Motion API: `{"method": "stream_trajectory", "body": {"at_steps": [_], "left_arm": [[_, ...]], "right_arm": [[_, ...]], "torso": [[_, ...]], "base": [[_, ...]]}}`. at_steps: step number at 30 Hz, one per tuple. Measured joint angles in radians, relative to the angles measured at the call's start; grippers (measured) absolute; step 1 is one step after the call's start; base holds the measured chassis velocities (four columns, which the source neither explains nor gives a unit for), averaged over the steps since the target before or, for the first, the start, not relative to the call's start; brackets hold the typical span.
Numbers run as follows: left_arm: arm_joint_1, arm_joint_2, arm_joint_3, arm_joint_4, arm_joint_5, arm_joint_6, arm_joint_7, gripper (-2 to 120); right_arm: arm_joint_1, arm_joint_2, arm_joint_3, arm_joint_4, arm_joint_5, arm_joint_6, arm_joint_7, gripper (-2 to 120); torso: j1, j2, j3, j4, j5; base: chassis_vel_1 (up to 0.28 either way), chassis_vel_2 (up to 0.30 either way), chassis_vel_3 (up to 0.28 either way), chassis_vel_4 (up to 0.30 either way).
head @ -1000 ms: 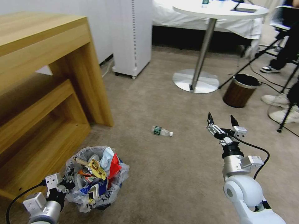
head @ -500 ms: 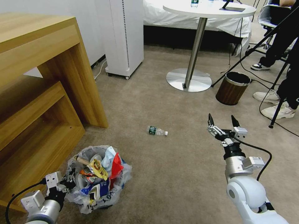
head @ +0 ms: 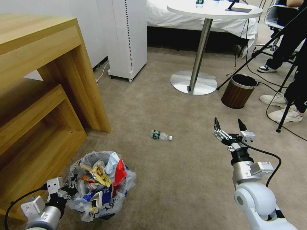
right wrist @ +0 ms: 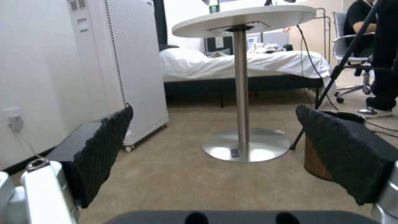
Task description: Pick up the trash bin and place the garbage on the floor into it.
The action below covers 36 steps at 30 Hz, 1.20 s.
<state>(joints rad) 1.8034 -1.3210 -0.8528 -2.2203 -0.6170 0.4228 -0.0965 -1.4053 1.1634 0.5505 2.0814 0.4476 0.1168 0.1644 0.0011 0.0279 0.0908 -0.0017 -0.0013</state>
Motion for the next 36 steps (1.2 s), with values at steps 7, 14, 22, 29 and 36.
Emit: {"method": "stream_trajectory", "body": {"at_steps": [7, 14, 22, 29, 36], "left_arm": [[-0.003, -0.002, 0.001, 0.003, 0.002, -0.003, 0.001, 1], [-0.007, -0.006, 0.003, 0.008, 0.005, -0.008, 0.002, 1], [-0.013, -0.011, 0.005, 0.023, 0.012, -0.016, 0.002, 1], [-0.02, -0.009, 0.005, 0.029, 0.013, -0.017, 0.003, 1], [-0.021, -0.008, 0.008, 0.035, 0.014, -0.015, 0.002, 1]], "right_arm": [[-0.002, -0.002, 0.003, 0.003, 0.001, 0.0, 0.0, 100], [0.0, -0.002, 0.002, 0.001, 0.001, 0.004, 0.0, 100], [0.006, 0.0, -0.012, -0.014, -0.002, 0.006, -0.002, 100], [0.012, -0.001, -0.021, -0.021, -0.003, 0.006, -0.004, 100], [0.017, 0.001, -0.039, -0.029, -0.018, 0.007, -0.006, 100]], "torso": [[0.0, 0.0, 0.0, 0.0002, 0.0004], [0.0, 0.0, 0.0, -0.0001, -0.0001], [0.0, 0.0, 0.0, 0.0001, 0.0], [0.0, 0.0, 0.0, -0.0001, 0.0], [0.0, 0.0, 0.0, 0.0001, -0.0001]], "base": [[-0.182, 0.188, 0.187, -0.198], [-0.164, 0.161, 0.165, -0.166], [-0.122, 0.134, 0.135, -0.127], [-0.149, 0.138, 0.144, -0.145], [-0.127, 0.146, 0.145, -0.139]]}}
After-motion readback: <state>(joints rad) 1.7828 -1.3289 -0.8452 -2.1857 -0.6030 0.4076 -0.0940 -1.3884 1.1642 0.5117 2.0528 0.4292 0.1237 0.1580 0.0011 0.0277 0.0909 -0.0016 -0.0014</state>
